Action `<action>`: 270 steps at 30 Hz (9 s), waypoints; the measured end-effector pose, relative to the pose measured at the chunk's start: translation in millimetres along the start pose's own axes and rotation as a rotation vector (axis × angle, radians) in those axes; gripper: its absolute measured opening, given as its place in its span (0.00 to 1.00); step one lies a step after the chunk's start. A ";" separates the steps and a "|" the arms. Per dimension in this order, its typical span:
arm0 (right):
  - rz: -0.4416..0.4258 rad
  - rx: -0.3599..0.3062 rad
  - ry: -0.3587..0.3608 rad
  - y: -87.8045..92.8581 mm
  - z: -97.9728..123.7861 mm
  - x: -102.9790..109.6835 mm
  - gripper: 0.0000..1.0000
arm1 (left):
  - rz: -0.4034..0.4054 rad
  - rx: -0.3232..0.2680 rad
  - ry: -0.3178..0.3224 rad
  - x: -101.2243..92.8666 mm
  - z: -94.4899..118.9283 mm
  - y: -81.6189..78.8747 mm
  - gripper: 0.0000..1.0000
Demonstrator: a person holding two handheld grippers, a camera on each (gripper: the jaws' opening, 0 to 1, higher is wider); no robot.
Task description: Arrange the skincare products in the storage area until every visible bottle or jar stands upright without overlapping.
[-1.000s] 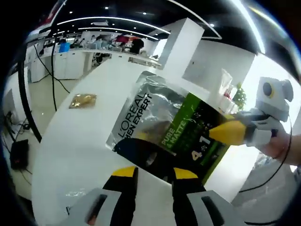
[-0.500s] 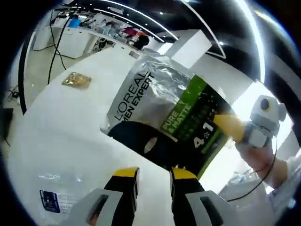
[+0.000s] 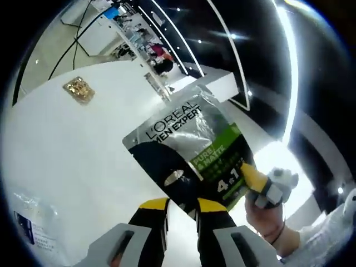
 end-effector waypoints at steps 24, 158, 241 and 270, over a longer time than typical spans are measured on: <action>-0.095 -0.035 -0.019 5.9 14.4 1.9 0.01 | -0.101 0.057 -0.019 -11.9 -6.9 -1.9 0.04; 0.178 0.343 0.546 72.3 12.2 -89.5 0.05 | -0.300 0.219 -0.531 0.2 -118.0 -24.1 0.01; 0.271 0.448 0.558 99.3 25.5 -85.7 0.02 | -0.810 0.008 -0.397 -55.0 46.3 -80.9 0.09; 0.118 0.435 -0.050 112.0 -84.4 42.1 0.19 | -0.738 0.241 -0.679 56.2 128.5 -3.5 0.01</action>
Point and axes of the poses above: the point that each gripper's makers call its tool centre point, and the gripper's own axes: z roughly backward along the fingers, x roughly to its left, y roughly out of its underside, the point moved 8 cm from there along z, roughly backward along the fingers, and after that the axes turned 3 degrees about -x, right-handed, at the moved point
